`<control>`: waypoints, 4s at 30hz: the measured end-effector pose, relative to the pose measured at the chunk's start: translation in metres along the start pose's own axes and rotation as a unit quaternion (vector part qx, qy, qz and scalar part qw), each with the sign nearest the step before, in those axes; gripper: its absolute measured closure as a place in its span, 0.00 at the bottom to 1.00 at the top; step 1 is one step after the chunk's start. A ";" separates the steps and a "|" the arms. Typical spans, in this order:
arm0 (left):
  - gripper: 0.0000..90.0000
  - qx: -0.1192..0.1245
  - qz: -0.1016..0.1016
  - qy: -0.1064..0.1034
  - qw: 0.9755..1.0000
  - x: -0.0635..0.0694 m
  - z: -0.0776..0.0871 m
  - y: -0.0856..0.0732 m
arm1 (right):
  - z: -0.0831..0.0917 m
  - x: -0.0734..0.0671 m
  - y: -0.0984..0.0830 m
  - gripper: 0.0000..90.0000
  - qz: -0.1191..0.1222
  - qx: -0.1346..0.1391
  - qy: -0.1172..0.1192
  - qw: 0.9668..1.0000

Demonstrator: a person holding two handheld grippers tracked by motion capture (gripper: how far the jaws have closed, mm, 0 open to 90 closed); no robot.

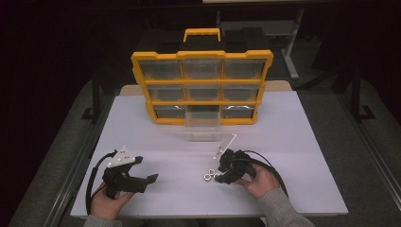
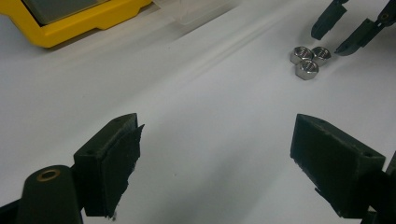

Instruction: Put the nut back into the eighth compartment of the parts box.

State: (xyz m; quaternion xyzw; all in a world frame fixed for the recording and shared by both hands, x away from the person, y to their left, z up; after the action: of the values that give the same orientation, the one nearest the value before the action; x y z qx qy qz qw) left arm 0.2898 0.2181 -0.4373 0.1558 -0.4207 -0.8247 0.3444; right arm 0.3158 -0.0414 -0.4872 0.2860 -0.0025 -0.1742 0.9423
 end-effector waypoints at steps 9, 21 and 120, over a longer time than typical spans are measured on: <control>0.18 -0.001 0.000 -0.002 1.000 0.000 0.000 0.000 | -0.005 -0.001 -0.001 0.70 0.009 -0.007 -0.006 1.000; 0.17 -0.001 0.003 -0.001 1.000 -0.002 0.001 0.000 | -0.009 -0.003 -0.002 0.75 0.014 -0.016 -0.014 1.000; 0.17 0.001 -0.002 0.001 1.000 0.000 0.001 0.003 | 0.114 0.088 0.099 0.77 -0.029 0.070 -0.004 0.997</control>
State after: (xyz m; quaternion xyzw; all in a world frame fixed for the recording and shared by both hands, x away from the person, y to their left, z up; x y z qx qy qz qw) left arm 0.2903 0.2176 -0.4343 0.1578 -0.4206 -0.8248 0.3434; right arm 0.4186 -0.0549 -0.3473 0.3506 -0.0103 -0.2019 0.9144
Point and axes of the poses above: each handheld gripper's, and its own axes: z roughly backward along the jaws, y roughly out of its top, x roughly to its right, the point moved 8 cm from there along -z, roughly forward along the jaws, and after that the axes turned 4 degrees about x, right-handed, at the moved point
